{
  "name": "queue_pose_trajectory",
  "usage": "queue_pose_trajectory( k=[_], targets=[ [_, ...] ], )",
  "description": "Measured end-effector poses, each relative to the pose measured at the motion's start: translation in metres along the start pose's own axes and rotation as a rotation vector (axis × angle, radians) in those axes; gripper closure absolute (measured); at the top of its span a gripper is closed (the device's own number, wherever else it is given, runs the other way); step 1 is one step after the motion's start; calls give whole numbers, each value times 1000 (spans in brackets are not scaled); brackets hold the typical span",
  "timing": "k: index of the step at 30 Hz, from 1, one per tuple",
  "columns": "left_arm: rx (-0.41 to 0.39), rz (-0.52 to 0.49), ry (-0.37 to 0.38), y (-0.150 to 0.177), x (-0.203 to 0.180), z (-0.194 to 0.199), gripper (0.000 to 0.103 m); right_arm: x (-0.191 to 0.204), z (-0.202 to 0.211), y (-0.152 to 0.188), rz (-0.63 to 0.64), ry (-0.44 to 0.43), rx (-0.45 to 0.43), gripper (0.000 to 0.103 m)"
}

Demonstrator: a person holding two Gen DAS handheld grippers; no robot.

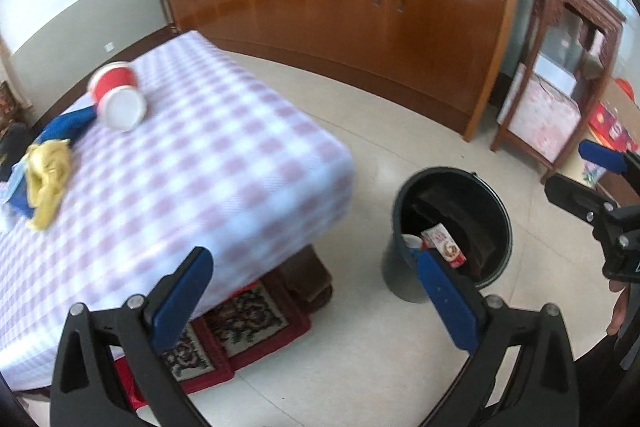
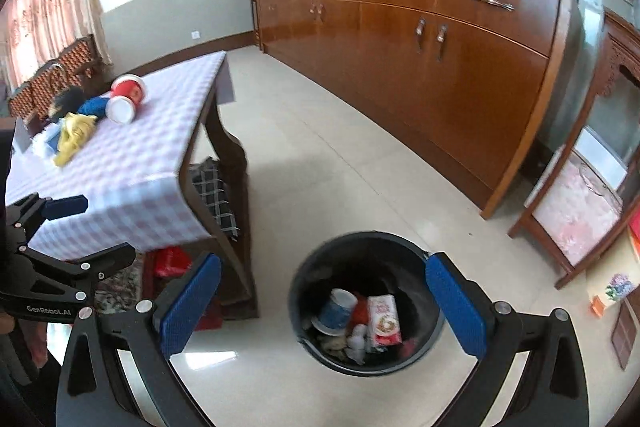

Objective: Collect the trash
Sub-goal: 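Move both tools back over the table toward the remaining cups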

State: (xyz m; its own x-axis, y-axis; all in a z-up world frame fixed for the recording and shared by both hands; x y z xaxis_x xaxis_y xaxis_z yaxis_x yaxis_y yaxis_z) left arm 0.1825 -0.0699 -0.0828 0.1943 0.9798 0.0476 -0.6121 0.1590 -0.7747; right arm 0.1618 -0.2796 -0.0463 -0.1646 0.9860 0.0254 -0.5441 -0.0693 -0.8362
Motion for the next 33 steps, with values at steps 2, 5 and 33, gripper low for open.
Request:
queue_pose_trajectory(
  k=[2, 5, 33],
  targets=[
    [-16, 13, -19, -1, 12, 6, 0, 12, -1, -6, -5, -28, -8, 0],
    [-47, 49, -55, 0, 35, 20, 0, 33, -2, -13, 10, -57, -23, 0],
    [-113, 342, -395, 45, 270, 75, 16, 238, -65, -79, 154, -300, -22, 0]
  ],
)
Point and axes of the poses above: each gripper's, at about its wrist camera, not at the fingertips, and z roughly against the way its jaws point, x to its left, y to its underside, the point moved 2 cm from there along -z, roughly the way its jaws point, and after that the axes turned 12 degrees about -x, right-handed, at the moved point
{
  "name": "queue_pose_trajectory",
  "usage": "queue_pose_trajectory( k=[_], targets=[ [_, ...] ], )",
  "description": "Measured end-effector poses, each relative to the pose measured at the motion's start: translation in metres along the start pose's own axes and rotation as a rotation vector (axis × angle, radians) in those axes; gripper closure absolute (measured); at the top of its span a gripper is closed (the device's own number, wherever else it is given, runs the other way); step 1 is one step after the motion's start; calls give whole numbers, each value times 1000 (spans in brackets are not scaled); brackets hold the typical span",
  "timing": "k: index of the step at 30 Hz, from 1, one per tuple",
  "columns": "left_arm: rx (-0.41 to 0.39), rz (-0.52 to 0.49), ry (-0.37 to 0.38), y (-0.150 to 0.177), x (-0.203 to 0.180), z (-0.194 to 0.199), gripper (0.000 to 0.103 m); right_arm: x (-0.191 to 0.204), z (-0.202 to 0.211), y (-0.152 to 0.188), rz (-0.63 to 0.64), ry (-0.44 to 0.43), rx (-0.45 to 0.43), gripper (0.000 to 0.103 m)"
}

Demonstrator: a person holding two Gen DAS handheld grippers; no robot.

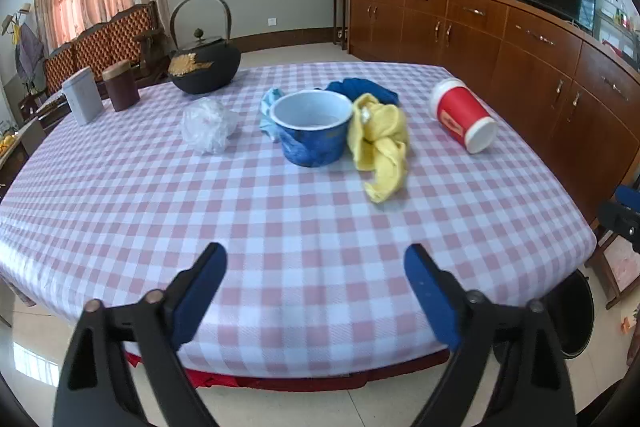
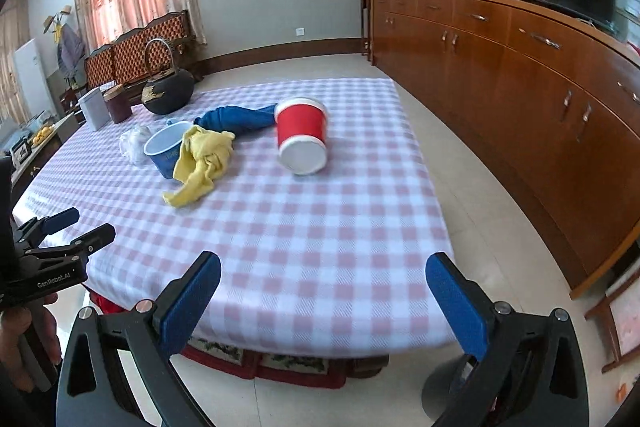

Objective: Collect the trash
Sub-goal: 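Move both tools back over the table toward the remaining cups, then grasp the blue plastic cup with the left tool while the right tool grasps the red-white paper cup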

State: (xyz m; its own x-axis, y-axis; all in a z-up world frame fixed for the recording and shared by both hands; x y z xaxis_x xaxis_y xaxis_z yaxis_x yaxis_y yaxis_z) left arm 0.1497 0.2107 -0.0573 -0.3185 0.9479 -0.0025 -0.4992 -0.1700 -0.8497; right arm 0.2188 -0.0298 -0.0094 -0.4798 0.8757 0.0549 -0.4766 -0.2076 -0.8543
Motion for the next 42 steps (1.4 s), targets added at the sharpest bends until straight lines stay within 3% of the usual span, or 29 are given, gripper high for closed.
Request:
queue_pose_trajectory(
  k=[9, 17, 31, 42],
  targets=[
    [8, 9, 44, -14, -3, -28, 27, 11, -34, -20, 22, -14, 1, 0],
    [13, 12, 22, -25, -1, -57, 27, 8, -63, -31, 11, -18, 9, 0],
    [76, -6, 1, -46, -2, -120, 27, 13, -151, -47, 23, -26, 89, 6],
    [72, -1, 0, -59, -11, -142, 27, 5, -181, -54, 11, -36, 118, 13]
  ],
)
Point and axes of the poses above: each gripper's, at about its wrist camera, not at the fingertips, and z roughly against the way its jaws point, x to its left, y to its underside, the point moved 2 cm from there along -z, roughly the way its jaws point, and after that the axes turned 12 degrees about -x, right-handed, at the moved point
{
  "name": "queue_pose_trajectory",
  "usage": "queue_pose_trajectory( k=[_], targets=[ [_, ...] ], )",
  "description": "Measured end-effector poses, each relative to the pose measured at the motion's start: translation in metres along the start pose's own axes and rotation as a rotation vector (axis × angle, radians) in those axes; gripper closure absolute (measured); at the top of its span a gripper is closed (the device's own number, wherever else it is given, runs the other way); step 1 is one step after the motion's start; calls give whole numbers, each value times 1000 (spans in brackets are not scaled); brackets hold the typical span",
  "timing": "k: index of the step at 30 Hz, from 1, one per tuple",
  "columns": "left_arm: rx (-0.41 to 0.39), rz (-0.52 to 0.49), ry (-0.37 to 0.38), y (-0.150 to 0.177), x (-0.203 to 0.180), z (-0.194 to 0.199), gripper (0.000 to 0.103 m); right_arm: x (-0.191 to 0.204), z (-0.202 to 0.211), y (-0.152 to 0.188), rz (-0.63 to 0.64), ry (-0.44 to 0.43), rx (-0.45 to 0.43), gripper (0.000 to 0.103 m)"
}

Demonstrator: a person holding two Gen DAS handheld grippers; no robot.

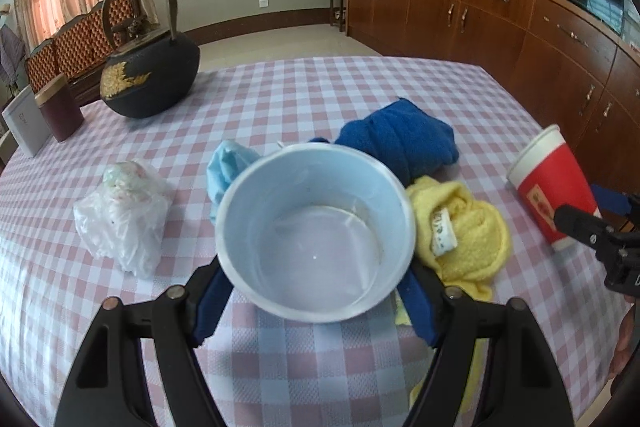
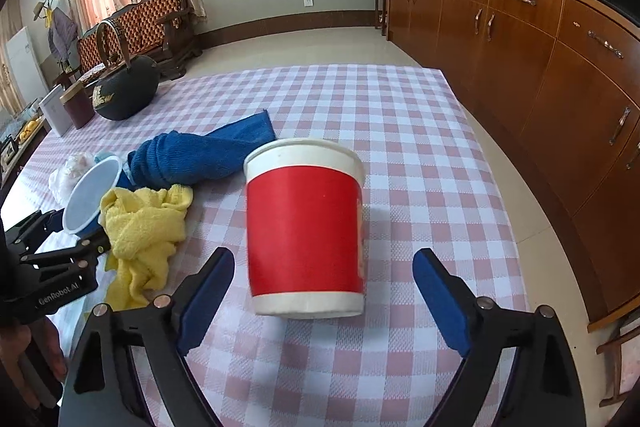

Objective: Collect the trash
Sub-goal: 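Grasp the blue plastic cup with the left tool while the right tool grasps the red-white paper cup, then carry the blue plastic cup and red-white cup over the black bucket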

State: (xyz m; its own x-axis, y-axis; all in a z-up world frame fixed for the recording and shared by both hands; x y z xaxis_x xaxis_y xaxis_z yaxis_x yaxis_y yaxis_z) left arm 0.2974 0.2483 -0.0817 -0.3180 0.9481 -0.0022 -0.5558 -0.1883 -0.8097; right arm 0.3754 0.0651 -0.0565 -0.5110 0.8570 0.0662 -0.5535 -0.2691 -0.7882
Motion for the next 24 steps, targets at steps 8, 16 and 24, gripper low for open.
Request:
queue_pose_trajectory(
  k=[8, 16, 24],
  targets=[
    [-41, 16, 8, 0, 11, 10, 28, -4, 6, 4, -23, -30, -10, 42],
    [-70, 8, 5, 8, 20, 32, 28, 0, 22, 9, -22, -36, -32, 42],
    [-78, -14, 18, 17, 17, 56, 28, -2, 57, 16, -34, -36, -65, 42]
  ],
)
Point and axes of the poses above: each gripper's, at about its wrist camera, not at the fingertips, and z roughly against the way its jaws point, x to its left, y to its underside, the point moved 2 cm from there along -z, roughly the way its jaws point, and after that the axes turned 12 degrees about -x, right-handed, at the moved point
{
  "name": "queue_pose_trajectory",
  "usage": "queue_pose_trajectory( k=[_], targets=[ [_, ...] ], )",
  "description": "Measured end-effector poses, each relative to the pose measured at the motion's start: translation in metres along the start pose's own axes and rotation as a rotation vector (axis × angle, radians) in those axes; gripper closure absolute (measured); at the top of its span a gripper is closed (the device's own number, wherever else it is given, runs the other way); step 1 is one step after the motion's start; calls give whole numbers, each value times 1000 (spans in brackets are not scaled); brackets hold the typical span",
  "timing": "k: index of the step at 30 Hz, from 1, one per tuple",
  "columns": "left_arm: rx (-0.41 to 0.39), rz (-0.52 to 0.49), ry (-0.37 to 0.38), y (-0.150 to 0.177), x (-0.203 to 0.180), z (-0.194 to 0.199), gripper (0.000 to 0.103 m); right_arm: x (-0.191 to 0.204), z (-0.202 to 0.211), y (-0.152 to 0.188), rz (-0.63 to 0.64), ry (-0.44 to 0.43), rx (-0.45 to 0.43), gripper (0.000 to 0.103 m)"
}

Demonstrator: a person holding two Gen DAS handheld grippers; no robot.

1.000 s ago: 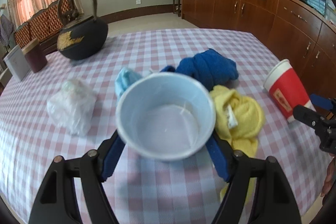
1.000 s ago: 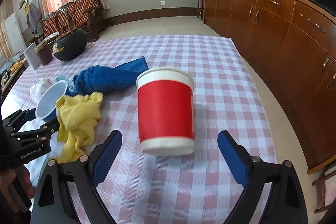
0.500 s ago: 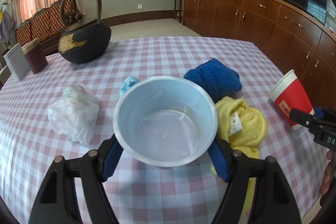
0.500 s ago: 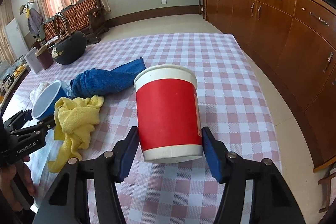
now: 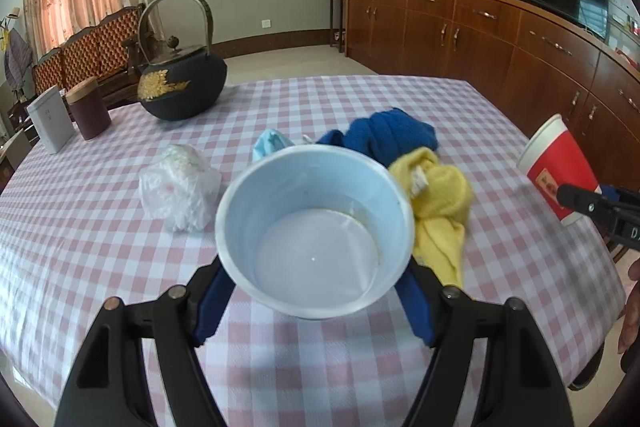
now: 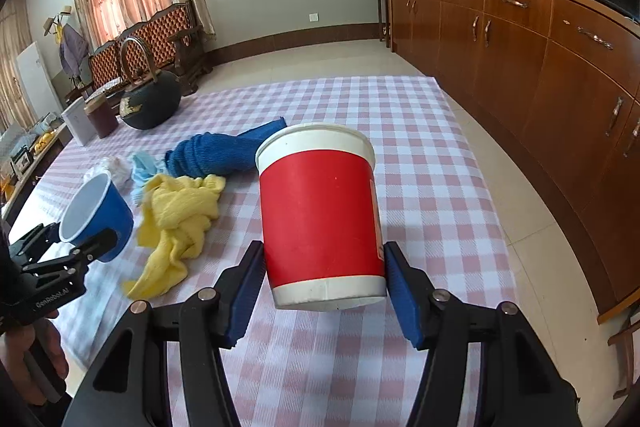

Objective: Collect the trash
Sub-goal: 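Carry the blue plastic cup and red-white cup over the black bucket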

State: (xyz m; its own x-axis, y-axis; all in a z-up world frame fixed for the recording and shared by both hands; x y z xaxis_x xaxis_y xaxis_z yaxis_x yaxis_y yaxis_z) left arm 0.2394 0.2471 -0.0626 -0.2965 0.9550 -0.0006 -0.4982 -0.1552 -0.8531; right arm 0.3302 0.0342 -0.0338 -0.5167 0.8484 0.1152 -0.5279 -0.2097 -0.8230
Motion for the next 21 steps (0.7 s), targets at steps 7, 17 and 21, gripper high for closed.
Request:
queue_pose_trajectory(
  k=[7, 17, 21],
  targets=[
    [0, -17, 39, 7, -15, 24, 28, 0, 45, 12, -9, 11, -32, 42],
    [-31, -63, 102, 12, -55, 62, 28, -20, 107, 29, -44, 63, -69, 42],
    [-43, -81, 139, 13, -74, 74, 28, -32, 130, 36, -57, 93, -81, 42]
  ],
)
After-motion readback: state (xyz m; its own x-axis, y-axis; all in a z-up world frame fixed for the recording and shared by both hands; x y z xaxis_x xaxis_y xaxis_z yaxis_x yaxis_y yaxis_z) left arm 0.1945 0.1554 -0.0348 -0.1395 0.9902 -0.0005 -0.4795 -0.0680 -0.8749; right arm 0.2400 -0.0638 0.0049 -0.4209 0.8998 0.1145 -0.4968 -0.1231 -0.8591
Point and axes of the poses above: each gripper's, at about its wrist camera, not at the fingertips, and z roughly against the way its jaws point, x to its left, y to its underside, the point moved 2 cm from there along -z, roughly the way its jaws point, and after that the axes turned 12 degrees about -x, right-handed, at the moved point
